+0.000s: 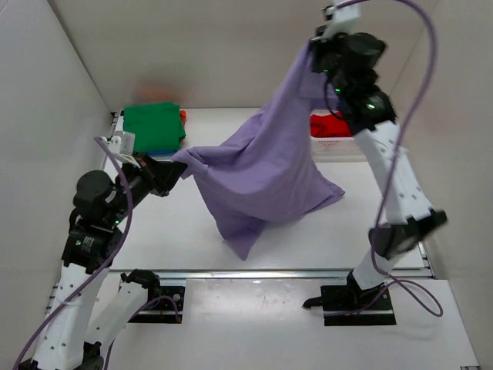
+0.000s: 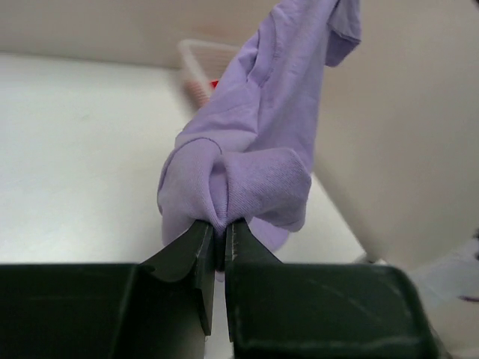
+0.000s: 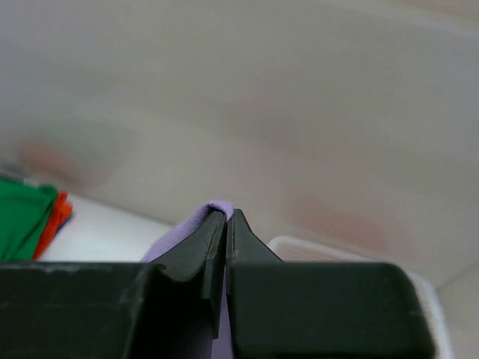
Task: Fold and stack the t-shirts
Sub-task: Flatten out the tshirt
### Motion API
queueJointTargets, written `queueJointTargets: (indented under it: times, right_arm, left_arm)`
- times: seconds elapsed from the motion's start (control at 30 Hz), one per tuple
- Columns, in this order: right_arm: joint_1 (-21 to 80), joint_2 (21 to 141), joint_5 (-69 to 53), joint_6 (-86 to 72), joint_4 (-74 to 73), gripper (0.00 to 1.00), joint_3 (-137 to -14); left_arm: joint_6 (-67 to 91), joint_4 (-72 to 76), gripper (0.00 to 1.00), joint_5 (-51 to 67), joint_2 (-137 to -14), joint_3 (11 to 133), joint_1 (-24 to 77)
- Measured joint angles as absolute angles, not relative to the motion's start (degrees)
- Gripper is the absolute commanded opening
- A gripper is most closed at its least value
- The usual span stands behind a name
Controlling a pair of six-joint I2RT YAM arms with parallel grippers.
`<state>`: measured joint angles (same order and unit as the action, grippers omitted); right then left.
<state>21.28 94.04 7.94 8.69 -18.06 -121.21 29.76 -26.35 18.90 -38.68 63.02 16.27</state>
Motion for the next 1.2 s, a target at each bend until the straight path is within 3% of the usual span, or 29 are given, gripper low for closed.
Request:
queueJointTargets:
  times: [0.03, 0.07, 0.1, 0.17, 0.2, 0.23, 0.4, 0.57, 0.7, 0.87, 1.03, 1.2]
  right_arm:
    - [21.69, 97.71, 6.81, 8.60, -17.87, 0.04, -122.32]
    - [21.91, 101.12, 6.17, 8.47, -17.80, 0.19, -123.20]
    - [22.09, 104.75, 5.87, 8.08, -17.82, 0.42, -123.66]
    - [22.15, 110.34, 6.15, 7.86, -19.00, 0.63, -123.42]
    - [22.00, 112.22, 6.11, 7.92, -19.94, 0.68, -122.85]
    - [21.63, 114.08, 5.69, 7.73, -22.65, 0.67, -120.38]
    - [21.85, 105.38, 2.26, 6.57, -25.69, 0.36, -106.00]
    - [34.79, 83.90, 1.04, 2.70, -23.83, 0.27, -79.22]
    - [49.32, 76.47, -4.54, -6.83, -18.26, 0.36, -59.42]
    - [58.61, 80.84, -6.50, -16.43, -15.99, 0.56, -44.69]
    - [63.99, 87.55, -6.61, -21.34, -12.97, 0.70, -45.04]
    - [66.17, 92.40, -5.30, -25.04, -9.08, 0.73, -48.88]
  left_arm:
    - [29.47, -26.24, 0.00, 16.25, -38.68, 60.84, 16.03]
    - [29.15, -26.26, 0.00, 13.65, -38.98, 58.81, 15.40]
    - [28.88, -26.46, 0.00, 11.25, -39.53, 57.01, 14.52]
    - [28.29, -26.68, 0.00, 7.03, -40.75, 53.78, 12.64]
    - [28.14, -26.79, 0.00, 5.28, -41.17, 52.38, 11.94]
    - [27.99, -26.94, 0.00, 1.50, -40.99, 49.45, 11.07]
    - [28.21, -26.09, 0.00, -3.95, -38.98, 45.34, 10.94]
    - [28.75, -24.32, 0.00, -4.71, -39.64, 42.30, 10.94]
    - [29.54, -24.12, 0.00, -4.69, -39.48, 39.48, 11.00]
    - [29.80, -24.12, 0.00, -3.92, -39.55, 38.52, 11.14]
    - [30.26, -23.99, 0.00, -3.20, -38.96, 36.23, 11.22]
    - [30.70, -24.10, 0.00, -2.42, -37.93, 35.35, 11.27]
